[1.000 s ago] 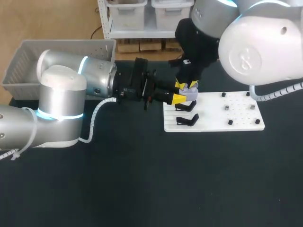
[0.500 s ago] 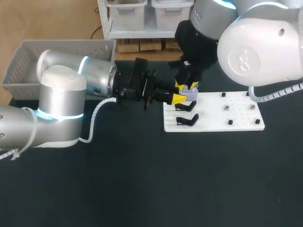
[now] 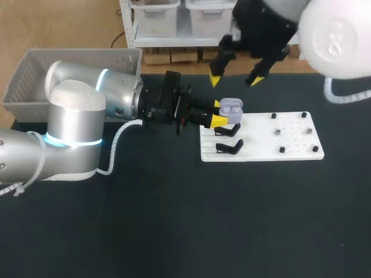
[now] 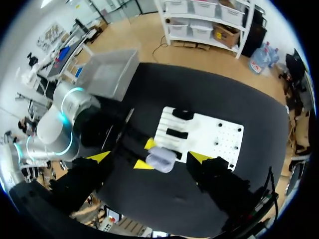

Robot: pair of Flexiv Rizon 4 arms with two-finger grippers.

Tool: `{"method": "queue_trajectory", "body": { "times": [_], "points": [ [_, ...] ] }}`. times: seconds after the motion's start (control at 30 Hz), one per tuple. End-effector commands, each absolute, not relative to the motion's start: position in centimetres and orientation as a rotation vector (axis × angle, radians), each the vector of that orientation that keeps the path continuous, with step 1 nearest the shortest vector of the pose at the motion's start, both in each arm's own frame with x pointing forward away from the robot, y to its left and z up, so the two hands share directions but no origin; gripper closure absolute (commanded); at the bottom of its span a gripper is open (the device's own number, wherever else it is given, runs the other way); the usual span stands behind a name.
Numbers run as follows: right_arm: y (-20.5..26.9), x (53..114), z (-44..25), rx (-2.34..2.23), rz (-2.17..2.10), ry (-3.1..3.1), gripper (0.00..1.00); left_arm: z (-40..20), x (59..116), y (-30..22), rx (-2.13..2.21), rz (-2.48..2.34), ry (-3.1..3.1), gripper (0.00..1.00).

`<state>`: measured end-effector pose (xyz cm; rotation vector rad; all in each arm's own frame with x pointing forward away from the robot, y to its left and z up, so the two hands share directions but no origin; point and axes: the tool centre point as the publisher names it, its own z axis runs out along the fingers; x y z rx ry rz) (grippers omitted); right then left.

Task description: Pick up each earbud case from the left stands, insert the matching earbuds, close the lid, and place the case in the box.

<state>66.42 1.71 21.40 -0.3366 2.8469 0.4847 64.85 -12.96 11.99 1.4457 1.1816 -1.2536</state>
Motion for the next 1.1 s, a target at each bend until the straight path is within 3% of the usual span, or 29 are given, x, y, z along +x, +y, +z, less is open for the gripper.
{"method": "queue_trajectory", "body": {
  "times": [0.03, 0.37, 1.1],
  "points": [
    [0.3, 68.2, 20.1, -0.082, 0.406, 2.746, 0.00, 11.9, 64.9, -13.0, 1.447, -1.254, 1.182, 1.00],
    [-2.2, 71.1, 16.0, 0.068, 0.276, 2.795, 0.00, 11.9, 64.9, -13.0, 1.447, -1.254, 1.182, 1.00],
    [-3.2, 67.0, 14.9, 0.049, 0.223, 2.929, 0.00, 11.9, 64.9, -13.0, 1.447, -1.254, 1.182, 1.00]
  ]
}}
